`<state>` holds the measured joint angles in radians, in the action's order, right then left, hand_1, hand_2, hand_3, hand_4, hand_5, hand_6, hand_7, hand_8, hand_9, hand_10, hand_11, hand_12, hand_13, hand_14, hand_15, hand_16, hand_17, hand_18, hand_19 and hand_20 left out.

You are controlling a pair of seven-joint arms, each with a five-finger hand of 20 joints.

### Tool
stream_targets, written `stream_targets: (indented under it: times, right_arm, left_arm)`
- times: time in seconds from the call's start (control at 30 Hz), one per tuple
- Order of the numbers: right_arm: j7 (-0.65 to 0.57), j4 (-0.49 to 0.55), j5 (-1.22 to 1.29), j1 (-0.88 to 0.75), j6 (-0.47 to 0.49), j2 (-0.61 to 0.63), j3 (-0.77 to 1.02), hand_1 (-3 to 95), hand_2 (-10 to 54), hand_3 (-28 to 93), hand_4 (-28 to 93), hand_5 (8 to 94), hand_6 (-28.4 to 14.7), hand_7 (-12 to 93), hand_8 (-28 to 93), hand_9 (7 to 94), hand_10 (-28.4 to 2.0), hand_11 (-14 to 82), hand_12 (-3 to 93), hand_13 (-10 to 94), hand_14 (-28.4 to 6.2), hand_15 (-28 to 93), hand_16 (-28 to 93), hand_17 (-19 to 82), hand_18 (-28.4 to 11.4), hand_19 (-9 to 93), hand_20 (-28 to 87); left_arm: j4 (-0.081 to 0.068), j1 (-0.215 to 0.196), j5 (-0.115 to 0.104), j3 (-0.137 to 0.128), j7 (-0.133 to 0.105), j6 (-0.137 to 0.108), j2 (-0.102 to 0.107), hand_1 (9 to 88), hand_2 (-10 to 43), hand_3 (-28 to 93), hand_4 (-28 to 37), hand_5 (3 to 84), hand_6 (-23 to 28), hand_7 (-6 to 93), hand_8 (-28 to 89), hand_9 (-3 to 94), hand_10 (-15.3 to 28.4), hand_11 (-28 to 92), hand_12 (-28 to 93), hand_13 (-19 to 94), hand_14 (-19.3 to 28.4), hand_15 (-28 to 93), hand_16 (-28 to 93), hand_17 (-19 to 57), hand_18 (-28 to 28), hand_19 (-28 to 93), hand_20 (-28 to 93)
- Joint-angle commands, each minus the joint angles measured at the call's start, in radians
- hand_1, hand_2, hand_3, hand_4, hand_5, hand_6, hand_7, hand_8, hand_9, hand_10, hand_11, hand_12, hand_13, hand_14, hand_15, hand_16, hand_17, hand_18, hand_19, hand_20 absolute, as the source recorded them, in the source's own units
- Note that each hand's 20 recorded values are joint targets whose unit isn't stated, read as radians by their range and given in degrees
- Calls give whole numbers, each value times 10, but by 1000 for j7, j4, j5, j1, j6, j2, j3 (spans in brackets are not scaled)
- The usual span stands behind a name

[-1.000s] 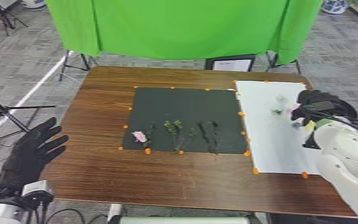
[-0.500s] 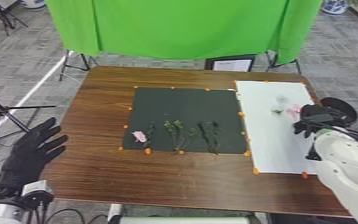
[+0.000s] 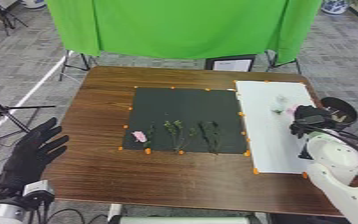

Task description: Arrange flowers

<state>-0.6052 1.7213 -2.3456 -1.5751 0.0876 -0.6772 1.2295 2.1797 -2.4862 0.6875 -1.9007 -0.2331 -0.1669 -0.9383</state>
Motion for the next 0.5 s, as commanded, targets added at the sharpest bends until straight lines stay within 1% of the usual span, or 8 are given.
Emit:
stream_targets:
  times: [0.03, 0.07, 0.3, 0.4, 0.43, 0.5]
  right_arm:
    - [24, -11, -76, -10, -125, 16, -11, 492, -95, 836, -282, 662, 32, 514, -3, 891, -41, 137, 466, 789, -24, 618, 335, 332, -208, 828, 552]
    - [25, -7, -85, -7, -136, 21, -13, 492, -95, 838, -282, 666, 31, 512, -4, 894, -41, 136, 467, 791, -25, 619, 333, 333, -207, 830, 551]
    - [12, 55, -121, 25, -208, 26, -15, 487, -95, 849, -283, 677, 30, 506, 3, 903, -45, 131, 472, 795, -25, 621, 330, 338, -208, 834, 551]
    - [40, 77, -125, 83, -250, 10, -60, 486, -95, 852, -283, 677, 29, 504, 4, 901, -47, 128, 473, 794, -25, 620, 332, 337, -207, 834, 552]
    - [47, 83, -129, 114, -256, 1, -89, 485, -95, 853, -283, 678, 29, 503, 4, 900, -48, 126, 472, 792, -26, 619, 334, 335, -207, 834, 552]
    - [75, 91, -116, 178, -282, -21, -152, 485, -95, 854, -283, 680, 29, 502, 3, 900, -49, 124, 471, 790, -26, 615, 339, 334, -206, 834, 552]
  left_arm:
    - [-2, -3, -6, 0, 2, 2, 2, 265, -32, 693, -268, 260, 43, 252, -128, 227, 114, 215, 192, 193, 159, 321, 10, -94, 226, 420, 97]
    - [-4, -2, -7, 2, -1, 1, 4, 265, -32, 693, -268, 261, 43, 252, -128, 227, 114, 215, 192, 193, 159, 321, 10, -94, 226, 420, 97]
    - [-4, -4, -8, 1, 0, 2, 7, 265, -31, 694, -270, 262, 44, 251, -128, 229, 115, 214, 191, 193, 159, 324, 9, -94, 226, 421, 96]
    - [-5, -4, -7, -2, 2, 6, 8, 264, -31, 696, -269, 262, 44, 251, -128, 229, 115, 215, 191, 194, 160, 325, 8, -94, 226, 422, 96]
    - [-5, -2, -8, 0, 3, 3, 11, 264, -31, 696, -270, 262, 44, 250, -128, 228, 115, 214, 191, 194, 160, 325, 8, -94, 226, 422, 96]
    - [-5, -2, -9, -1, 4, 5, 14, 264, -31, 696, -270, 262, 44, 250, -127, 228, 115, 215, 191, 194, 160, 325, 7, -94, 226, 422, 95]
